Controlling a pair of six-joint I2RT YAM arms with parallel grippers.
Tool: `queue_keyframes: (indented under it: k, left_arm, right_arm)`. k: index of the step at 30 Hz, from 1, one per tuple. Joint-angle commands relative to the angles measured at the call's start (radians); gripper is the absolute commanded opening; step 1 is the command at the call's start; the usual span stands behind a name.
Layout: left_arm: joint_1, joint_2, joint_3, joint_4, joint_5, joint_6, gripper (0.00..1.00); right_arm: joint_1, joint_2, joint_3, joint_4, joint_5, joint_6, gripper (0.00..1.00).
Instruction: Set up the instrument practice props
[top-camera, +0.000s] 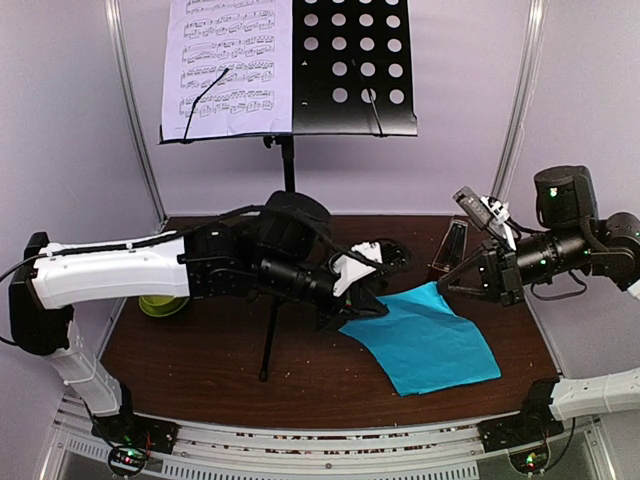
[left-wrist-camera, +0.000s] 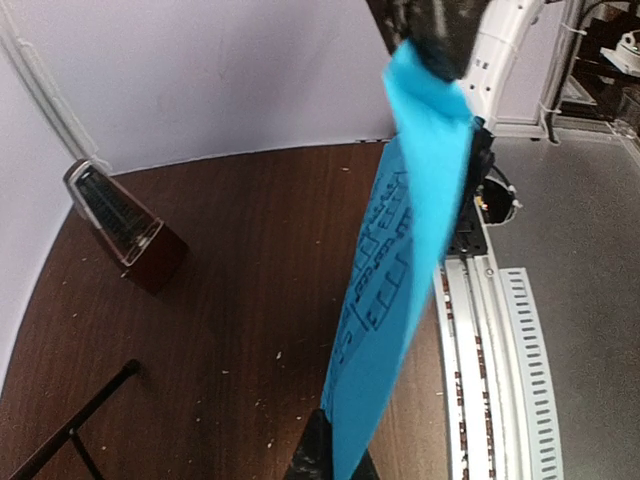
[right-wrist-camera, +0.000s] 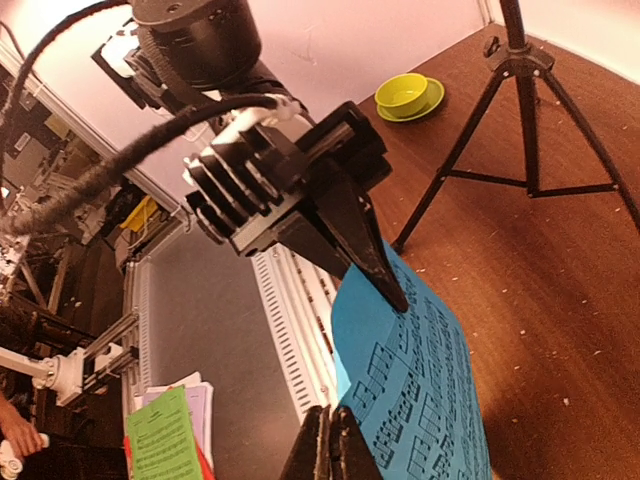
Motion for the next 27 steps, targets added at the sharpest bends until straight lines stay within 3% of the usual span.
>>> queue_keyframes:
  k: [1, 3, 4, 5, 7, 12, 17, 21, 27]
  left_arm:
    - [0.01, -0.064, 0.034, -0.012, -0.229, -0.034, 0.0]
    - [0.018, -0.067, 0.068, -0.05, -0.311, -0.035, 0.0]
    - [0.022, -0.068, 0.085, -0.066, -0.347, -0.038, 0.0]
    - [0.025, -0.067, 0.104, -0.08, -0.379, -0.042, 0.0]
    - [0.027, -0.068, 0.144, -0.112, -0.438, -0.041, 0.0]
    - [0.008, -0.077, 0.189, -0.144, -0.445, -0.001, 0.0]
    - [-0.034, -0.042, 0.069, -0.113, -0.335, 0.005, 0.0]
    - [-0.061, 0.048, -0.002, -0.086, -0.253, -0.005, 0.0]
    - [-0.117, 0.192, 0.003, -0.027, -0.284, 0.019, 0.0]
  right_arm:
    - [-0.025, -0.009, 0.04, 0.003, 0.158, -0.003, 0.13]
    - [-0.066, -0.017, 0.044, 0.009, 0.233, 0.041, 0.34]
    - [-0.098, -0.022, 0.04, 0.011, 0.247, 0.067, 0.53]
    - [-0.148, -0.024, 0.037, 0.01, 0.248, 0.096, 0.63]
    - [-0.224, -0.024, 0.029, 0.002, 0.224, 0.145, 0.73]
    - [-0.337, -0.023, -0.029, -0.015, 0.17, 0.263, 0.81]
    - [-0.382, -0.068, -0.16, 0.018, 0.188, 0.354, 0.86]
    - [-0.404, -0.079, -0.268, -0.006, 0.212, 0.375, 0.88]
    - [-0.427, -0.105, -0.445, -0.006, 0.208, 0.454, 0.88]
